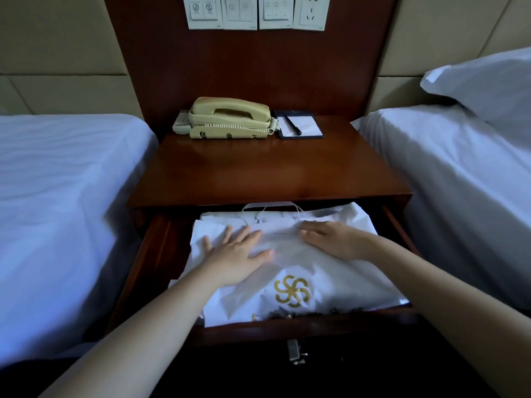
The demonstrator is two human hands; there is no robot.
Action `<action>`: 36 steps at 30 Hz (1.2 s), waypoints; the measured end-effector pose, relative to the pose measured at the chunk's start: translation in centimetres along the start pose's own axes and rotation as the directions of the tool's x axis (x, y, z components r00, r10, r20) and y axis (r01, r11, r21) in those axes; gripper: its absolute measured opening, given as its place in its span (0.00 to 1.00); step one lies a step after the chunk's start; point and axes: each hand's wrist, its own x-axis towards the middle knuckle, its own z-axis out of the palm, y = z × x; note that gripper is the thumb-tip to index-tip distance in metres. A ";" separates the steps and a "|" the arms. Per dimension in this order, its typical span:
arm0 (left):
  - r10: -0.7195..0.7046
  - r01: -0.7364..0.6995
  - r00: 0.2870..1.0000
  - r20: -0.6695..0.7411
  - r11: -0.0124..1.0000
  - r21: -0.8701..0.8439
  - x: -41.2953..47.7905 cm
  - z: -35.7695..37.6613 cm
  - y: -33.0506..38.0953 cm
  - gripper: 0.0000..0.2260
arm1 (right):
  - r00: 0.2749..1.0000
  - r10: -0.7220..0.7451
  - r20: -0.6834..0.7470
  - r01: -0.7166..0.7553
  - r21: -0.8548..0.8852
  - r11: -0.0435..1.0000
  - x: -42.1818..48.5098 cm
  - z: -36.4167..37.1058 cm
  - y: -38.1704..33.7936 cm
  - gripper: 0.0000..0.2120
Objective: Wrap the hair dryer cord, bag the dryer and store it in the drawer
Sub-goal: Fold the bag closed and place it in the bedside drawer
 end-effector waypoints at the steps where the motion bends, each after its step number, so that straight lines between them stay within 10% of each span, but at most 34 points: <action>1: -0.010 0.010 1.000 -0.003 1.000 0.003 0.1 -0.1 -0.1 0.29 | 1.000 -0.012 -0.009 0.012 0.009 1.000 -1.2 -0.2 0.1 0.21; 8: 0.239 -0.248 0.956 -0.170 0.968 -0.029 -2.9 -1.0 3.9 0.21 | 0.985 -0.175 0.008 0.174 0.050 0.983 -8.3 -0.7 0.7 0.20; 12: 0.398 -0.400 0.916 -0.038 0.916 -0.041 -5.9 -0.2 5.4 0.24 | 0.975 -0.190 0.113 0.196 -0.052 0.979 -9.6 0.4 1.4 0.30; 29: 0.005 -0.002 0.998 -0.067 0.999 0.041 -2.4 -1.0 2.8 0.28 | 0.996 -0.085 -0.038 0.079 -0.135 0.988 -4.5 0.0 1.3 0.31; 36: 0.223 -0.226 0.961 -0.165 0.974 0.002 -4.8 -1.3 2.4 0.40 | 0.926 -0.017 -0.377 -0.090 -0.263 0.961 -4.2 -0.2 -0.4 0.24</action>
